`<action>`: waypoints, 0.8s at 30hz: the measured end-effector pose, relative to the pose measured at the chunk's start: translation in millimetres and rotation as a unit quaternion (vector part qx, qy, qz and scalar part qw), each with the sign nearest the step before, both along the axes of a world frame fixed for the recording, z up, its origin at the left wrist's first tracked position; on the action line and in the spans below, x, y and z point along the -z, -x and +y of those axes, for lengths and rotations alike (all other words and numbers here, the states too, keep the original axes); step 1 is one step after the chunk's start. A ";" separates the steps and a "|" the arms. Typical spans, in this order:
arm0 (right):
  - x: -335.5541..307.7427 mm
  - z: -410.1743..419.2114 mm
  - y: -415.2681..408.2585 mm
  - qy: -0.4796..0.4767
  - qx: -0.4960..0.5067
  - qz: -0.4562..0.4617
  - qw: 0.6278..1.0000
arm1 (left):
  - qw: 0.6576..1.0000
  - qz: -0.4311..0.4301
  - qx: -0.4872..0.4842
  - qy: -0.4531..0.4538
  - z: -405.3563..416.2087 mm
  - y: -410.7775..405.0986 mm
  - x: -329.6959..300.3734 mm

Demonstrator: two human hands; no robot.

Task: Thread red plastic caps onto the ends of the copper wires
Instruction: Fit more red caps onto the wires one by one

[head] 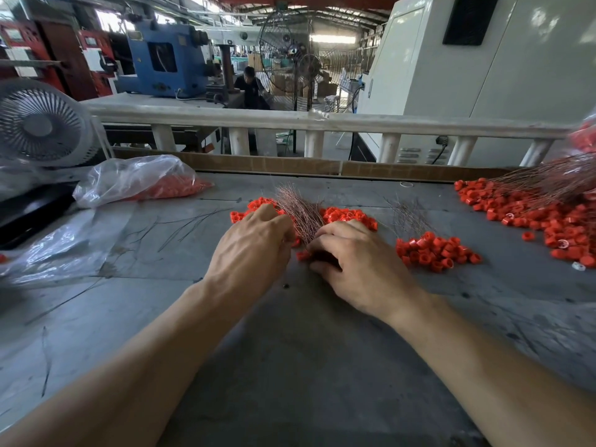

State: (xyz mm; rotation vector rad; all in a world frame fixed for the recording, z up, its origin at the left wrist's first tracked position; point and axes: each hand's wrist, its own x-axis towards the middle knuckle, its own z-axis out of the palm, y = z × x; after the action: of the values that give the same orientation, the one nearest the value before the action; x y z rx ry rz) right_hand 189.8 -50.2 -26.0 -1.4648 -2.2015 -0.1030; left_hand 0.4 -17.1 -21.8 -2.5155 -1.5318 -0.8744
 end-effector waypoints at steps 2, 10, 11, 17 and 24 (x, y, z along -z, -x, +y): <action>-0.3 -0.5 -0.7 0.001 -0.001 0.005 1.000 | 1.000 -0.008 -0.007 -0.014 -0.5 3.7 -5.4; -0.6 1.6 -1.7 -0.045 -0.007 0.079 0.996 | 0.985 -0.169 -0.036 -0.008 -8.6 9.1 -16.4; -2.2 1.2 -1.1 -0.056 -0.009 0.114 0.992 | 0.979 -0.203 -0.029 0.000 -10.2 7.5 -16.7; -10.4 -4.9 9.6 0.001 -0.035 0.380 0.924 | 0.947 -0.306 0.061 0.077 -21.9 -9.4 -16.2; -11.4 -8.1 11.4 0.025 -0.029 0.507 0.861 | 0.879 -0.407 0.134 0.207 -30.3 -20.9 -13.3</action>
State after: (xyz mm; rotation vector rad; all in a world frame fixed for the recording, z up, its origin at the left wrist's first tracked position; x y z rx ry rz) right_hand 178.4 -58.3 -14.6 -1.0725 -1.3558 0.6157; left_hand 21.3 -47.4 -8.6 -2.8742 -1.7014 -2.0549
